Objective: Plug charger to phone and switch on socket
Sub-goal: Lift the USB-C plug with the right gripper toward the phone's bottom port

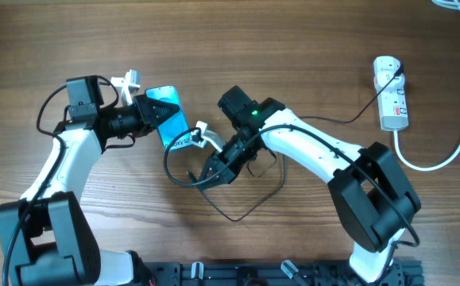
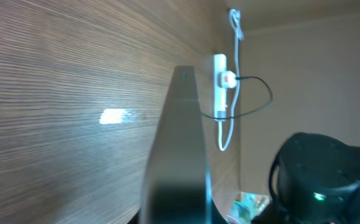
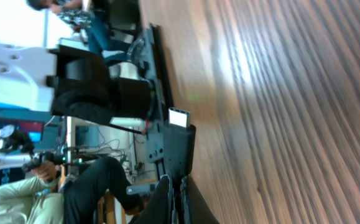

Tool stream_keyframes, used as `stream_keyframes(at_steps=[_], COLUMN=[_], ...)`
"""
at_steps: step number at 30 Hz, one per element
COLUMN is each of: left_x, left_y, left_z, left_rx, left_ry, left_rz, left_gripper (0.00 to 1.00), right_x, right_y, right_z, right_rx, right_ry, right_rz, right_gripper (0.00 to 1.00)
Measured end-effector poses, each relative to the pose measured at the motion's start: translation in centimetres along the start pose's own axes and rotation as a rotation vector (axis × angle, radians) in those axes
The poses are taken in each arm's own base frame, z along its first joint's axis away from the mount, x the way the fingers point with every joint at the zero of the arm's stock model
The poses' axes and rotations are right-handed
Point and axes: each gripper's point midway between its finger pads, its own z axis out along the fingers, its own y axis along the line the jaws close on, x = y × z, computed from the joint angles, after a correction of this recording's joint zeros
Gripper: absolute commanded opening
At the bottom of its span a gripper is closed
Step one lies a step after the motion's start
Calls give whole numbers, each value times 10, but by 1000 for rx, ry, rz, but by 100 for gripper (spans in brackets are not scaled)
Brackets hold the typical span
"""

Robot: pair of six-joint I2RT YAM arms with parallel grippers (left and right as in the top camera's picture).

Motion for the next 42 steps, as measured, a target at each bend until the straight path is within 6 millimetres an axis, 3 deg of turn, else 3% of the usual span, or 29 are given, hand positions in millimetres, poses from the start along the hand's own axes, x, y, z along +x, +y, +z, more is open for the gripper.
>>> stream_keyframes(at_steps=[5,8,11,15,18,22,27,32,42], left_x=[3,4,9,14,17,25,25,32,26], left_y=[-9,-9,-4,-3,-8,-8,-8,-13,-7], left_z=[0,-1,-5,-6,-6,-7,-7,1,6], left_rx=[53,54,42,40,73,70,71,79,41], left_ry=[19,23,34,51,68,92,94,123,96], left_rz=[-22,-55,-119,-181,-206,-260,-265,-230,-191], left_gripper=[4,4,4,4,4,4,4,4,4], right_x=[-22,-29,-35,-47,-52,-36,-25,-12,-10], right_y=[10,12,12,35,36,8,5,-16,-10], right_z=[-1,-3,-14,-42,-43,-28,-34,-21,-12], right_rx=[-70,-68,32,168,219,314,358,325,292], right_ry=[-78,-98,-122,-208,-247,-279,-372,-443,-440], right_rz=[-101,-59,2,38,62,129,119,133,133], right_gripper=[4,5,5,4,5,5,5,4,4])
